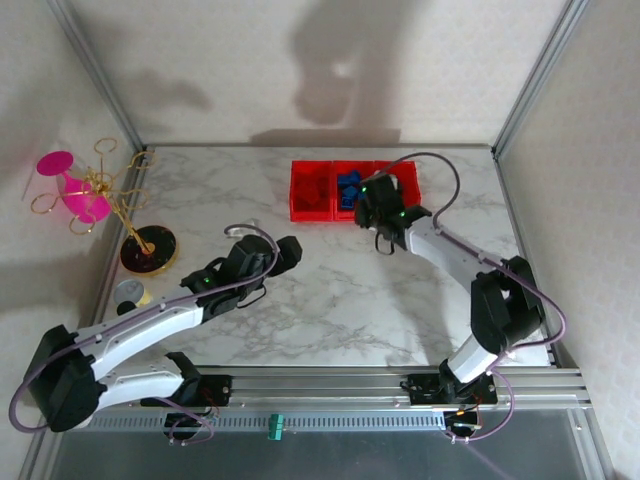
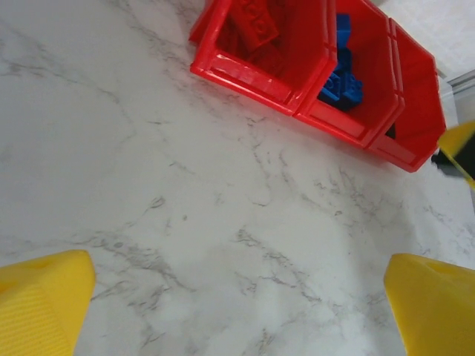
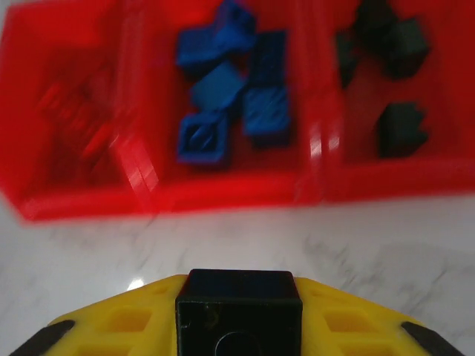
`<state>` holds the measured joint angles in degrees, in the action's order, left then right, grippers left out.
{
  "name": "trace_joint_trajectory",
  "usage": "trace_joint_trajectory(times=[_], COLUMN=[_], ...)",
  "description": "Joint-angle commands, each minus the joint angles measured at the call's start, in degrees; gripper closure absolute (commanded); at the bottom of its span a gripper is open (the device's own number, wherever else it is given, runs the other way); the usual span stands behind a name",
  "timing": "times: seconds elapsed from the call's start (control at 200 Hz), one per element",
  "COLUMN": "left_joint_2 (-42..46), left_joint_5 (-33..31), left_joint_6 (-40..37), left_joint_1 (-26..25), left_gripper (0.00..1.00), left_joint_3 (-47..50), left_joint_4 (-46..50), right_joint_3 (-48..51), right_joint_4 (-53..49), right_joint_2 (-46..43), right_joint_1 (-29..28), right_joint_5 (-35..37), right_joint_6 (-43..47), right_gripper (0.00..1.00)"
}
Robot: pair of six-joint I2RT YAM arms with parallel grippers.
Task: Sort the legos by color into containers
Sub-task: Place the lego in the container, then reset both arms
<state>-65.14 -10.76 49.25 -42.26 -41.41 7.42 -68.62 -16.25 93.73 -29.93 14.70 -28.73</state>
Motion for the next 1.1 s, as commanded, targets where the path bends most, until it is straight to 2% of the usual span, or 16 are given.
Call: trace_joint_trajectory(times=[0.0,0.245,0.41,0.501,0.591,0.701,0.836,0.981,1.091], left_joint_2=[-2.72,-8.05,-9.56,-9.52,-9.45,-8.84,-7.38,-6.76,-5.5], left_joint_5=[1.39,1.44,1.17,0.84,0.57,-1.2,-5.92,-18.32,-28.47], left_joint_6=[-1.87,-2.8,-3.25,-3.55,-3.7,-4.35,-7.7,-12.01,-16.79], left_joint_1=[0.51,0.69,1.1,1.24,1.61,1.91,3.08,6.13,8.51], left_gripper=[0.0,0.0,0.0,0.0,0.0,0.01,0.01,0.0,0.01], left_joint_3=[-2.68,-5.15,-6.24,-6.32,-6.4,-6.58,-6.49,-7.01,-3.62], left_joint_4=[-3.83,-6.43,-6.78,-6.79,-6.72,-6.01,-6.45,-4.67,-9.6], right_joint_3=[-3.93,-12.39,-19.92,-20.92,-22.34,-20.51,-12.77,-0.85,10.11], right_joint_4=[3.93,6.54,5.6,7.68,7.17,7.6,10.99,16.62,23.79], right_joint_2=[4.9,15.79,22.78,23.87,24.15,21.32,14.07,4.66,-3.21], right_joint_1=[3.91,10.83,13.06,14.15,14.11,14.11,13.98,13.61,13.47], right_joint_5=[2.39,3.51,4.71,0.56,0.21,0.38,0.46,5.85,12.99], right_joint_6=[1.16,2.16,6.05,7.03,7.9,8.16,8.3,10.51,14.68], right_gripper=[0.66,0.65,0.61,0.51,0.47,0.39,0.3,0.12,0.03])
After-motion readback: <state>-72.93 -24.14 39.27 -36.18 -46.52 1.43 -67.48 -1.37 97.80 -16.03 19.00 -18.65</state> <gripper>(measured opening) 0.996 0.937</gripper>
